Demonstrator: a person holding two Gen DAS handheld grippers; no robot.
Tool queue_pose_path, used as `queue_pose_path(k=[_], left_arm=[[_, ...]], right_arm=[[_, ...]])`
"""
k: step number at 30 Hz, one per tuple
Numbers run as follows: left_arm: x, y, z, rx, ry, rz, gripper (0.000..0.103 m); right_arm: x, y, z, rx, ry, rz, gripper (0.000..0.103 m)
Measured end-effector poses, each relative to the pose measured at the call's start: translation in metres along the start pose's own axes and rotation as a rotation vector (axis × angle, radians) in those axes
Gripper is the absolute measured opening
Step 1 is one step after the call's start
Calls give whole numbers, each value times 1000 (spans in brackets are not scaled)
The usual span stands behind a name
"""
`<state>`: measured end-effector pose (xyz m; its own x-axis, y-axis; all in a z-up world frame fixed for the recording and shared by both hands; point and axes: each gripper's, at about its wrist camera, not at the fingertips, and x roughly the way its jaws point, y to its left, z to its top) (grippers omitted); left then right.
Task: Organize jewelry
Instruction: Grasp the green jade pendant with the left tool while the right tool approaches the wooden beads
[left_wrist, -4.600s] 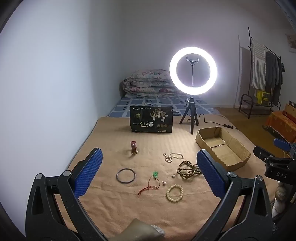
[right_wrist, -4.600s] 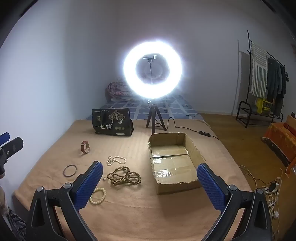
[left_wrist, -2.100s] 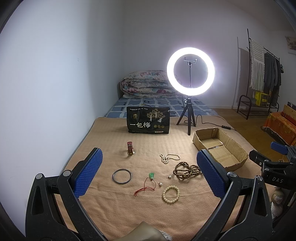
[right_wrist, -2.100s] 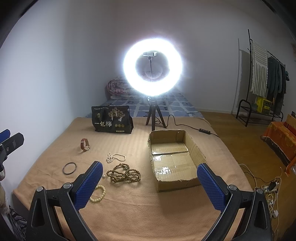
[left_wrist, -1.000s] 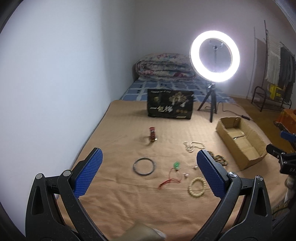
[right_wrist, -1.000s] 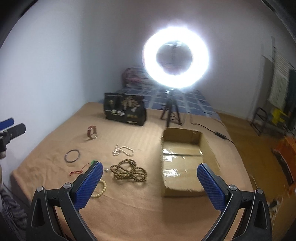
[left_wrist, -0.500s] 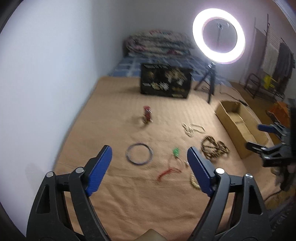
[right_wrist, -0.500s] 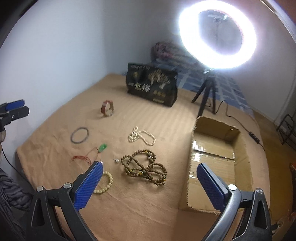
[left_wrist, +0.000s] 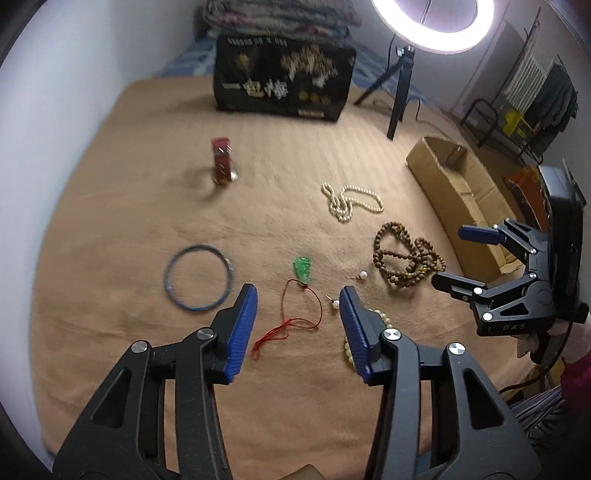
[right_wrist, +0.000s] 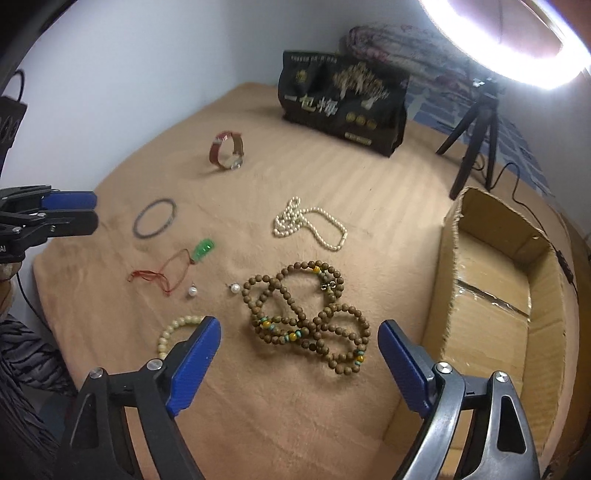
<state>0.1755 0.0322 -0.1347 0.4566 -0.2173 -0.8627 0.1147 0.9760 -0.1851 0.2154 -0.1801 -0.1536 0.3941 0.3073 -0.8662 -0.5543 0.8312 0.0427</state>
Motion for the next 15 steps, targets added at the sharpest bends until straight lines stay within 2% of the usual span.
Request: queue_pose_path(k=[4, 8, 15], left_arm=[[27, 1, 5, -18, 60, -38, 41], [51, 1, 10, -26, 104, -36, 36], [71, 3, 21, -22, 129, -39, 36]], right_arm=[[14, 2, 8, -11, 29, 29, 88], [30, 9, 13, -53, 62, 15, 88], [49, 7, 15, -45, 101, 11, 88]])
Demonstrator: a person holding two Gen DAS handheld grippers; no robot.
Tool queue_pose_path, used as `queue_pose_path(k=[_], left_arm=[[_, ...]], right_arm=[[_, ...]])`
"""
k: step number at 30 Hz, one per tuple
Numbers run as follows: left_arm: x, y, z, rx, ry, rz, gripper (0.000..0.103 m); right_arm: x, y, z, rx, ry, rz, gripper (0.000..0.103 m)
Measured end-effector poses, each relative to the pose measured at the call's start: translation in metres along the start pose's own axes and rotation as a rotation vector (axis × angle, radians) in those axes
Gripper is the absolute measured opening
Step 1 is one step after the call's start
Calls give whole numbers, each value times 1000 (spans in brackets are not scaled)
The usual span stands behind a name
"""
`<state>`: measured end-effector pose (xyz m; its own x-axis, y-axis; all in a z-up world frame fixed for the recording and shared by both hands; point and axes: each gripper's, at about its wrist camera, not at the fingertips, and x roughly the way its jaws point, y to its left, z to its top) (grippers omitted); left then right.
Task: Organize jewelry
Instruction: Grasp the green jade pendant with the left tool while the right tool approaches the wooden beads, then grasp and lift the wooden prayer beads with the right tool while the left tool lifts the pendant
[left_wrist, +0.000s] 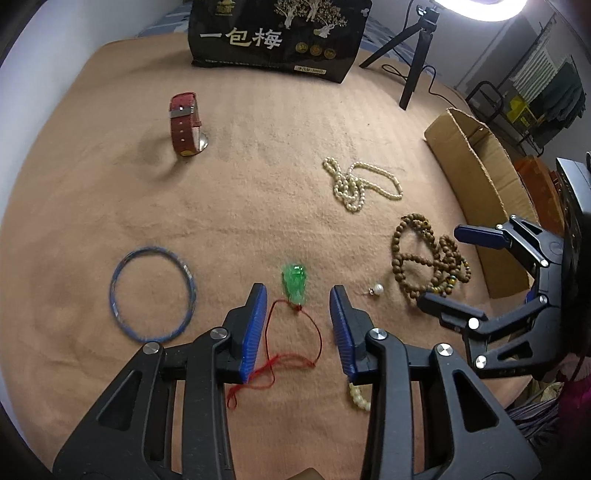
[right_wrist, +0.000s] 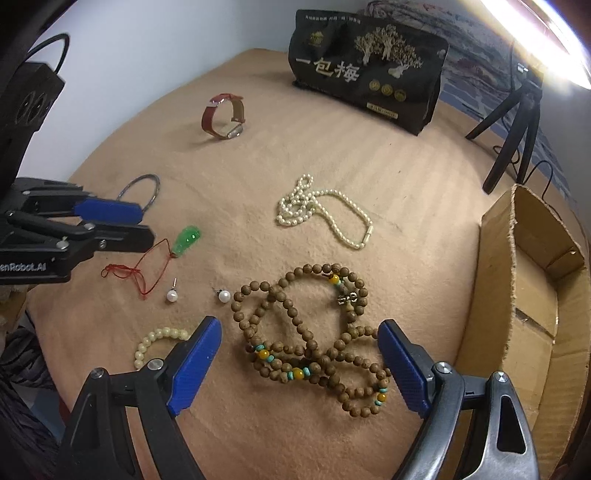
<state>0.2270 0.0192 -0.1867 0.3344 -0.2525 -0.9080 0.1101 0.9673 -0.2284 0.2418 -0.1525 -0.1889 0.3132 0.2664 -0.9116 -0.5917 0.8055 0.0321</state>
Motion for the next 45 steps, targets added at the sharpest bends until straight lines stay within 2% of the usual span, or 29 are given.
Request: queue_pose_path(k=[8, 13, 19, 25, 27, 29, 31, 34, 36, 37, 39, 41, 45], left_arm=[[22, 2, 2, -3, 53, 6, 36], [30, -2, 2, 20, 66, 14, 36], [36, -6, 3, 38, 71, 32, 36], [43, -8, 6, 43, 75, 52, 23], [43, -6, 6, 44, 74, 60, 15], [42, -4, 5, 40, 72, 66, 12], [41, -2, 5, 36, 71, 61, 12], [40, -1, 4, 37, 66, 64, 11], [39, 0, 3, 37, 62, 66, 11], [38, 0, 3, 36, 61, 66, 11], [36, 0, 3, 27, 55, 65, 11], [32, 1, 2, 24, 46, 71, 11], [20, 4, 3, 14, 16, 76, 11]], right_arm=[[11, -6, 2, 10, 26, -13, 89], [10, -6, 4, 6, 23, 19, 90], [26, -6, 4, 8, 69, -20, 93], [36, -8, 4, 10, 93, -57, 93], [37, -8, 4, 8, 95, -65, 93], [38, -9, 4, 15, 93, -65, 93], [38, -10, 4, 27, 87, -57, 88], [35, -9, 4, 36, 72, -42, 73], [33, -10, 5, 48, 63, -13, 48], [32, -11, 5, 57, 60, 1, 42], [30, -13, 5, 78, 52, 18, 23], [28, -17, 5, 104, 42, 45, 17], [20, -18, 5, 133, 10, 76, 17]])
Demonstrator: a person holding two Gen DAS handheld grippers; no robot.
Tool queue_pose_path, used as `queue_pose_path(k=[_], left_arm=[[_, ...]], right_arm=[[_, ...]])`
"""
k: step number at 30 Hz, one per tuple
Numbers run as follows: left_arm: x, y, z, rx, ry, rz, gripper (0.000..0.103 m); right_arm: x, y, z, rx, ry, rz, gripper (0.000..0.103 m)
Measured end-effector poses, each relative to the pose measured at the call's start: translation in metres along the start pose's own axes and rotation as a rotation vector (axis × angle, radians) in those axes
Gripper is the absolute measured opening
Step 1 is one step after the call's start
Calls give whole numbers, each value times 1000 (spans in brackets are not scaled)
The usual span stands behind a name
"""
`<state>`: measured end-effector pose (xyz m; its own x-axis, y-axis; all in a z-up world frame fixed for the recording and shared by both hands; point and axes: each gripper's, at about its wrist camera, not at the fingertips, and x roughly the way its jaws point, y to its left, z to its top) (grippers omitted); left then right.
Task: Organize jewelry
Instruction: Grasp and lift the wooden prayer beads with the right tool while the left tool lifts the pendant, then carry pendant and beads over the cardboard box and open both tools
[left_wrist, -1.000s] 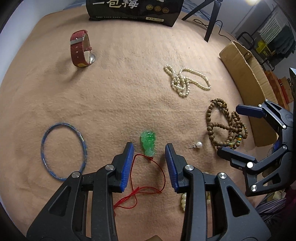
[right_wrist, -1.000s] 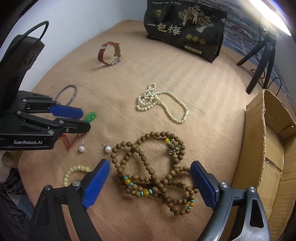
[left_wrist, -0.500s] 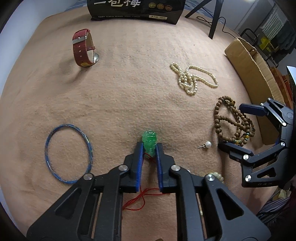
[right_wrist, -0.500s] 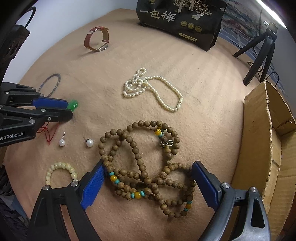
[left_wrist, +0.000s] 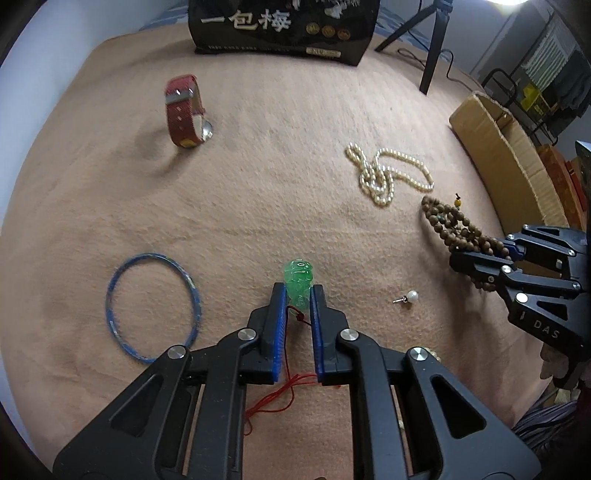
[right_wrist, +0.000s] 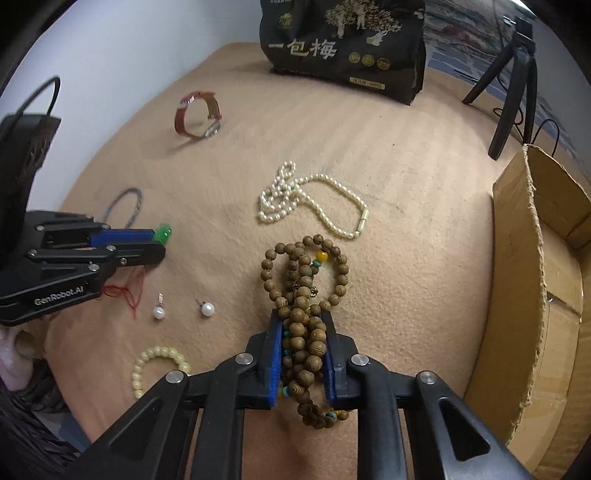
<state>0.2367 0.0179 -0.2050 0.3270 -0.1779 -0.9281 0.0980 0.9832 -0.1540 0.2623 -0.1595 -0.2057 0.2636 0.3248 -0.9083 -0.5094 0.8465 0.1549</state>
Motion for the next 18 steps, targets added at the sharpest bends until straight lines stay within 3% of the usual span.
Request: queue_pose_path(k=[9, 18], left_arm=[[-47, 8, 5, -49, -113, -29, 11], [-94, -7, 13, -92, -243, -114, 11]], right_arm=[[-52, 16, 7, 4, -136, 44, 16], [-112, 16, 5, 16, -265, 54, 16]])
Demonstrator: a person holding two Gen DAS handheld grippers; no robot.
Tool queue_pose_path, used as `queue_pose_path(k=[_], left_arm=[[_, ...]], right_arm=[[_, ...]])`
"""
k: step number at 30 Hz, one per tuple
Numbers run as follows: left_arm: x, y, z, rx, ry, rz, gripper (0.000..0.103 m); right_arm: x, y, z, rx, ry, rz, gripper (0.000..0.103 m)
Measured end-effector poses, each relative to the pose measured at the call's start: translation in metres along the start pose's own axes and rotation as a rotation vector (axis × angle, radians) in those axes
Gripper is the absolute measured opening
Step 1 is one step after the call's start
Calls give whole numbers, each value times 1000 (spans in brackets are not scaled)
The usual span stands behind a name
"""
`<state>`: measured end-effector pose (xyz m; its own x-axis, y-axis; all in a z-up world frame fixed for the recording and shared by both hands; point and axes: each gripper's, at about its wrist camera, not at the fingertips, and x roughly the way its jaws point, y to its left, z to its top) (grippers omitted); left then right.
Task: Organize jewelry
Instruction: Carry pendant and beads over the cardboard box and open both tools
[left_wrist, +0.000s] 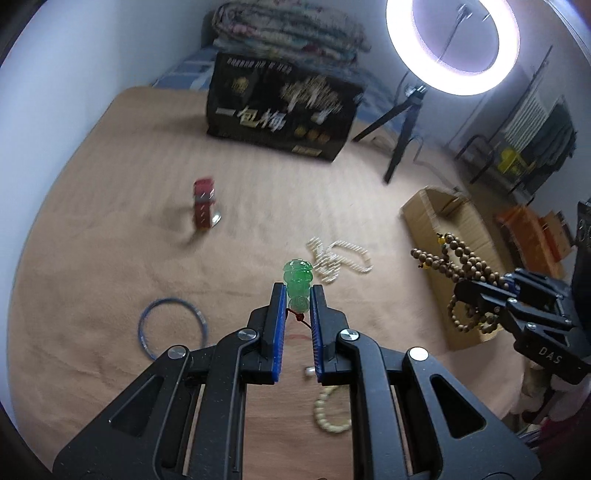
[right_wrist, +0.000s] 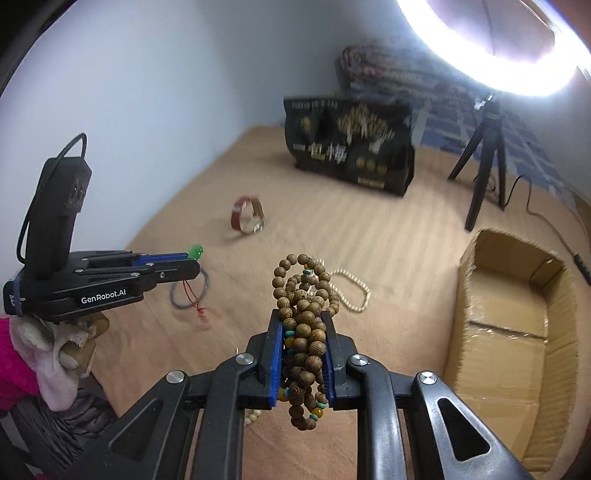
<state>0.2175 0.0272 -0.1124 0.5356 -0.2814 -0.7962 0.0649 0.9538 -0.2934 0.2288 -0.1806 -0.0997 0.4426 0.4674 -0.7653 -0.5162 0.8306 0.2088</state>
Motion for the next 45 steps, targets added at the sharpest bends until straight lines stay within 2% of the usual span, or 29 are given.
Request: queue_pose_path(k=[5, 9, 20, 33, 41, 45], left_arm=[[-22, -25, 9, 24, -63, -49, 11], [-25, -48, 12, 62, -73, -89, 11], [-13, -120, 23, 156, -82, -175, 11], [27, -202, 47, 243, -70, -232, 11], [57, -230, 57, 236, -41, -260, 11], [72, -241, 58, 244, -24, -249, 11]], right_arm=[[-38, -11, 1, 33, -71, -21, 16], [-62, -29, -7, 70, -103, -54, 16], [-110, -99, -54, 213, -92, -169, 16], [-121, -127, -72, 278, -84, -227, 16], [-113, -135, -76, 290, -55, -255, 16], [-108, -140, -78, 305, -38, -262, 16]])
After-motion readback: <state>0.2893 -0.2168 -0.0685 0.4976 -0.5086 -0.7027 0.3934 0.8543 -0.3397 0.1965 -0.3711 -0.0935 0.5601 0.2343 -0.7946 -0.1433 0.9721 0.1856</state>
